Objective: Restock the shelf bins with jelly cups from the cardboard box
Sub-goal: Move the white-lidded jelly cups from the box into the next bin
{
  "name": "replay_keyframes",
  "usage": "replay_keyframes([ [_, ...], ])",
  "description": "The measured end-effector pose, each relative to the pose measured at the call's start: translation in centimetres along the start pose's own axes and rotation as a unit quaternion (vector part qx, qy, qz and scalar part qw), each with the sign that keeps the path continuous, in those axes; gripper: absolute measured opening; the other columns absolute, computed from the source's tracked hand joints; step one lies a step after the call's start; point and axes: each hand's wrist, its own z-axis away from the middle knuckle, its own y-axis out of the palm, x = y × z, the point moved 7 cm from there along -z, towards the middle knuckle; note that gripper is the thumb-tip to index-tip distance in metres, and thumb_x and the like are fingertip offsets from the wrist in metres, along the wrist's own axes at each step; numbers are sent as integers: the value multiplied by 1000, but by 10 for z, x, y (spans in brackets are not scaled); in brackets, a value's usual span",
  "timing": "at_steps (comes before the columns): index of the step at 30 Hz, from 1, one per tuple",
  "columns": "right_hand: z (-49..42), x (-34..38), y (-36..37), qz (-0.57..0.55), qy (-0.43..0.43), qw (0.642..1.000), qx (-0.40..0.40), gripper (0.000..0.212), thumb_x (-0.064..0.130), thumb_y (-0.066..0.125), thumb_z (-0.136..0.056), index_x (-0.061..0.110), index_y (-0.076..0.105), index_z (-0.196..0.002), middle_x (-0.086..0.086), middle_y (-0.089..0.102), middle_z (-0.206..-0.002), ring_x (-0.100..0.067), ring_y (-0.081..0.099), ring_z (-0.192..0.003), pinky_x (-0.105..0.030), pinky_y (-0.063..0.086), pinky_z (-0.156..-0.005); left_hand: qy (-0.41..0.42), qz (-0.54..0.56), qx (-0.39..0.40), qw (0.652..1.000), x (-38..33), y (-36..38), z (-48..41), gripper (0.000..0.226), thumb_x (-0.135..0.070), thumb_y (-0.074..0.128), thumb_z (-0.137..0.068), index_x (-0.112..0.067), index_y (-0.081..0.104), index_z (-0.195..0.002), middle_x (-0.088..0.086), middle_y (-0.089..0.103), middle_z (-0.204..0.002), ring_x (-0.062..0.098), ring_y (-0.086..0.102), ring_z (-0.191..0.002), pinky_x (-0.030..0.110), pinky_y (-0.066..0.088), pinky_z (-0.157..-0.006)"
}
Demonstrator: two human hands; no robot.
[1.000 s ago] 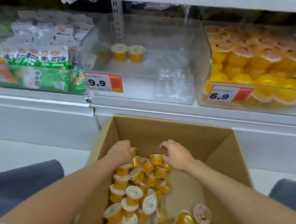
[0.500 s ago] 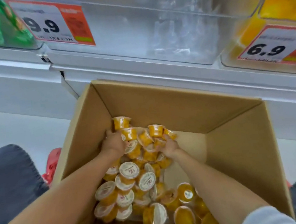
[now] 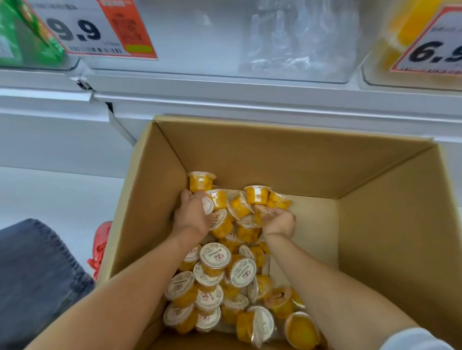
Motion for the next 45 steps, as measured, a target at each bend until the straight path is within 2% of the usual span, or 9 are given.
replay_keyframes([
  [5, 31, 10, -18, -9, -146, 989, 16, 19, 12, 72, -84, 15, 73, -102, -8, 63, -124, -24, 60, -114, -37, 49, -97, 22, 7, -20, 1000, -10, -9, 8, 56, -26, 69, -85, -21, 44, -134, 4, 31, -142, 31, 55, -111, 38, 47, -95],
  [9, 73, 51, -44, -24, -277, 959, 57, 20, 12, 70, -86, 18, 72, -105, -3, 49, -143, -15, 46, -133, -31, 39, -109, 71, 29, -28, 997, -39, -31, 25, 62, -29, 70, -81, -22, 44, -137, 2, 35, -140, 29, 53, -116, 38, 44, -97],
  [15, 159, 133, -103, -3, -459, 886, 62, 21, 17, 67, -88, 19, 65, -110, 3, 43, -139, -13, 47, -124, -30, 41, -106, 161, 77, -107, 978, -85, -106, 74, 50, -37, 71, -76, -27, 56, -122, -3, 49, -120, 19, 56, -104, 35, 45, -88],
  [20, 224, 189, -154, 7, -544, 838, 42, 41, 16, 68, -87, 17, 61, -128, 2, 41, -133, -6, 42, -119, 1, 24, -99, 270, 118, -176, 939, -115, -190, 126, 27, -36, 71, -74, -27, 63, -98, -6, 63, -97, 18, 62, -95, 22, 41, -69],
  [24, 263, 237, -180, -21, -571, 820, 34, 43, 19, 72, -85, 15, 63, -126, 2, 41, -138, -8, 40, -128, -7, 29, -103, 308, 123, -240, 913, -134, -254, 160, 46, -30, 74, -79, -21, 60, -121, 0, 59, -119, 17, 55, -111, 32, 44, -89],
  [30, 291, 333, -203, -44, -610, 791, 2, 45, 22, 64, -91, 10, 57, -134, -2, 38, -147, -12, 35, -135, -4, 19, -99, 330, 135, -316, 879, -159, -352, 154, 43, -35, 72, -76, -25, 62, -116, -4, 59, -113, 13, 58, -104, 27, 46, -80],
  [34, 255, 396, -191, 21, -586, 810, 3, 34, 16, 65, -89, 8, 65, -122, -11, 52, -124, -19, 50, -115, -9, 29, -85, 232, 102, -301, 919, -170, -383, 94, 55, -35, 70, -71, -23, 55, -123, 6, 57, -117, 25, 60, -99, 30, 49, -79],
  [38, 195, 439, -143, 119, -551, 824, 57, 23, 9, 64, -86, 1, 68, -107, -12, 64, -93, -5, 59, -92, -27, 42, -88, 150, 40, -218, 964, -173, -380, 19, 64, -44, 63, -74, -11, 52, -128, 10, 61, -119, 28, 60, -103, 36, 53, -88],
  [45, 117, 467, -118, 240, -473, 848, 1, 45, 20, 66, -86, 10, 46, -124, -14, 40, -126, -36, 55, -109, -31, 44, -85, 156, -17, -208, 965, -183, -378, -51, 60, -26, 72, -82, -5, 45, -131, 15, 48, -134, 31, 52, -118, 34, 44, -98],
])
